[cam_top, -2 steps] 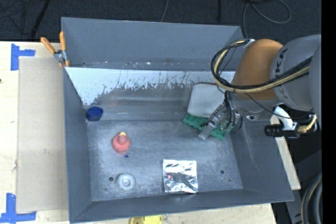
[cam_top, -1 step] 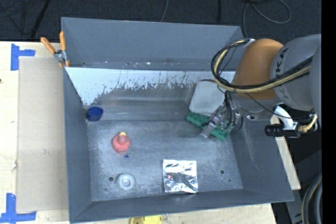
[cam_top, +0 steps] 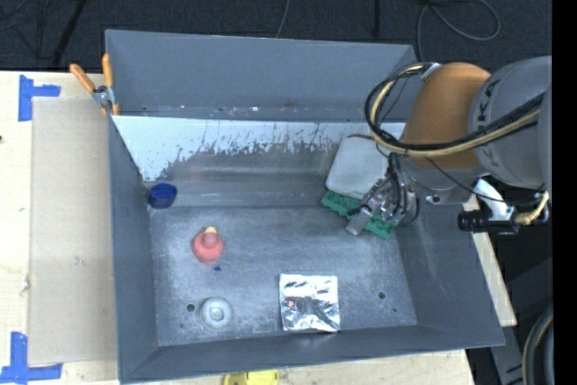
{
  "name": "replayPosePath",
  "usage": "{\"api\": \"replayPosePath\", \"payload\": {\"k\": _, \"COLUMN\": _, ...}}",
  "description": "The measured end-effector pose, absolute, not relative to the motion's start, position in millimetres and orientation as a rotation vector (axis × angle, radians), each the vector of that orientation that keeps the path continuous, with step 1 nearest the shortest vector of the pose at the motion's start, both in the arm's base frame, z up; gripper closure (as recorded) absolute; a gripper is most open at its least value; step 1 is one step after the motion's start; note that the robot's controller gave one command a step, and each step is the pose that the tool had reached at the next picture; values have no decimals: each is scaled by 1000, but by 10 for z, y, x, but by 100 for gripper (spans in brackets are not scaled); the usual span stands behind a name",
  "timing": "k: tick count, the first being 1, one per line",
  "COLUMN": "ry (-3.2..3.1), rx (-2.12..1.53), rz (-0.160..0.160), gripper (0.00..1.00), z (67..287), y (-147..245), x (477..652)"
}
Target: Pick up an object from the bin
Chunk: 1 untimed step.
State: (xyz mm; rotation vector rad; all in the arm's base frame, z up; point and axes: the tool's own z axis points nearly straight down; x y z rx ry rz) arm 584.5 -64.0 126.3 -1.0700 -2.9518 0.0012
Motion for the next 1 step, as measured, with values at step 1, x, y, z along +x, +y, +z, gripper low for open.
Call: {"api": "replayPosePath", "payload": {"k": 1, "ry": -2954, "rx": -1065, "rz": 2, "gripper": 100, "z": 1314, "y": -639, "x": 5839}}
